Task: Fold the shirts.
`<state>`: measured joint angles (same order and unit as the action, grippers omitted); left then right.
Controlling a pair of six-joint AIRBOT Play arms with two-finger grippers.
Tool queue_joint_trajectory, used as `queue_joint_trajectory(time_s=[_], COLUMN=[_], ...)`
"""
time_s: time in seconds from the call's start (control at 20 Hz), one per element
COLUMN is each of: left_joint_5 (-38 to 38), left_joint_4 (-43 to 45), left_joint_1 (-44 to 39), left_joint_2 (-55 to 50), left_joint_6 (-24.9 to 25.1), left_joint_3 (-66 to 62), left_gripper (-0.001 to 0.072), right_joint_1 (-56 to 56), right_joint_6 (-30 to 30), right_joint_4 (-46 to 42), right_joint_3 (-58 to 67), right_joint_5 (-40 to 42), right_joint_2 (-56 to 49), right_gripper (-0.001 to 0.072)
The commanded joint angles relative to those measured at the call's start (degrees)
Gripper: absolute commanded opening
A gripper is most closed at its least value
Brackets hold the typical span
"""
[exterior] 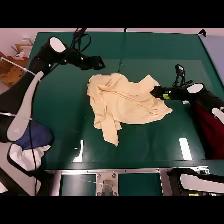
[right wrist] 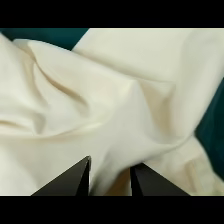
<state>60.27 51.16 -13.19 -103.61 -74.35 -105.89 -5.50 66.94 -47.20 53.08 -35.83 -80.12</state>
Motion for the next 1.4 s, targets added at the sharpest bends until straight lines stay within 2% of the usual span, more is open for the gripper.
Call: queue_joint_trajectory(time_s=[0.0,0.1,0.25,0.35,0.45,0.65,0.85,1.0,1.05,1.2,1.25,1.3,1.35], left_joint_5=[15.67,25.66,36.61,39.71,37.94,25.33,6.75,-4.92,-9.01,-19.76,-22.6,-24.72,-25.44], left_joint_4=[2.95,6.78,11.41,12.98,14.19,13.64,0.83,-8.04,-10.19,-12.63,-12.61,-12.94,-13.14], left_joint_1=[4.68,7.72,8.52,7.04,5.33,4.66,4.07,-2.32,-5.33,-13.18,-14.43,-15.06,-15.08], left_joint_2=[-1.38,-0.52,0.57,3.5,8.7,23.5,32.59,32.39,32.41,32.41,32.28,31.71,30.97], left_joint_6=[-6.82,-11.65,-15.85,-16.24,-15.34,-14.64,-12.44,-10.6,-10.6,-10.71,-11.1,-11.15,-11.13], left_joint_3=[-5.4,-7.13,-5.27,1.77,12.81,39.78,60.61,68.72,70.12,70.93,70.93,70.9,70.9], left_gripper=[0.0647,0.0647,0.0647,0.0647,0.0646,0.0647,0.0647,0.0647,0.0647,0.0645,0.0603,0.0515,0.0494], right_joint_1=[-5.25,-10.58,-18.08,-22.21,-25.03,-26.08,-25.99,-24.61,-23.85,-21.09,-20.17,-19.39,-18.86], right_joint_6=[-0.11,-0.11,0.11,1.31,2.45,2.4,-1.03,-1.4,-1.4,-1.4,-1.38,-1.38,-1.4], right_joint_4=[-0.48,-0.46,-1.6,-1.51,-1.49,-0.17,5.25,5.25,5.49,6.78,6.78,6.82,6.99], right_joint_3=[4.11,5.42,3.93,0.24,-4.59,-13.16,-17.18,-17.35,-17.35,-17.35,-17.35,-17.35,-17.35], right_joint_5=[-6.93,-14.82,-21.97,-22.64,-22.58,-21.18,-19.65,-19.45,-19.06,-16.72,-16.13,-15.91,-15.8], right_joint_2=[-2.34,-0.42,2.19,3.76,4.63,4.63,4.63,4.52,4.52,4.52,4.52,4.52,4.52], right_gripper=[0.0299,0.03,0.0299,0.03,0.0311,0.031,0.0309,0.0313,0.0363,0.0369,0.0368,0.0367,0.0367])
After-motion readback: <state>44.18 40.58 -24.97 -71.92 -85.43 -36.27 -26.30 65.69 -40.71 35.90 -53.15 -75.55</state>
